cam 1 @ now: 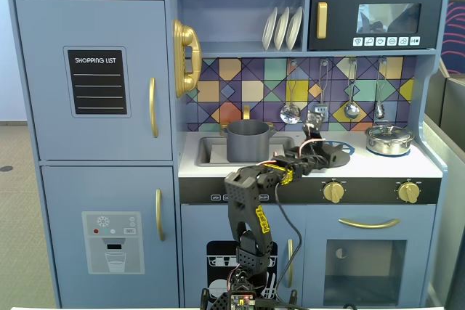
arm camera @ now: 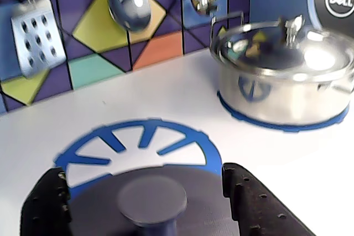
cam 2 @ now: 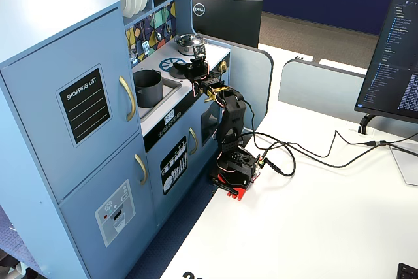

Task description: Take off the lid from the gray recipient and place it on the counter

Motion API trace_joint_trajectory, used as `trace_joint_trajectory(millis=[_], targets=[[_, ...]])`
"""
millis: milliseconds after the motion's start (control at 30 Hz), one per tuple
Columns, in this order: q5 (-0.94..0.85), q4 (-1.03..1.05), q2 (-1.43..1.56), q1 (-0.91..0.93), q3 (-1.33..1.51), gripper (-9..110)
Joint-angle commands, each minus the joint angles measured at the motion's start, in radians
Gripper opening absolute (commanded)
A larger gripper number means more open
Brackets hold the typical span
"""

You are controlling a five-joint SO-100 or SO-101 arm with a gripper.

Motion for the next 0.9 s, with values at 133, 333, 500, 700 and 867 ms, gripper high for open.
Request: trace_joint_trajectory(millis=[133, 333, 500, 700, 867], targets=[[0.095, 0.58, 0.508, -0.094, 0.011, 13], [0.13, 1.011, 0.805, -0.276, 0.094, 0], [0.066, 1.127, 0.965, -0.44, 0.275, 0], [-0.021, 1.218, 1.126, -0.563, 0.557, 0], [0.021, 1.302, 1.232, -0.6, 0.698, 0]])
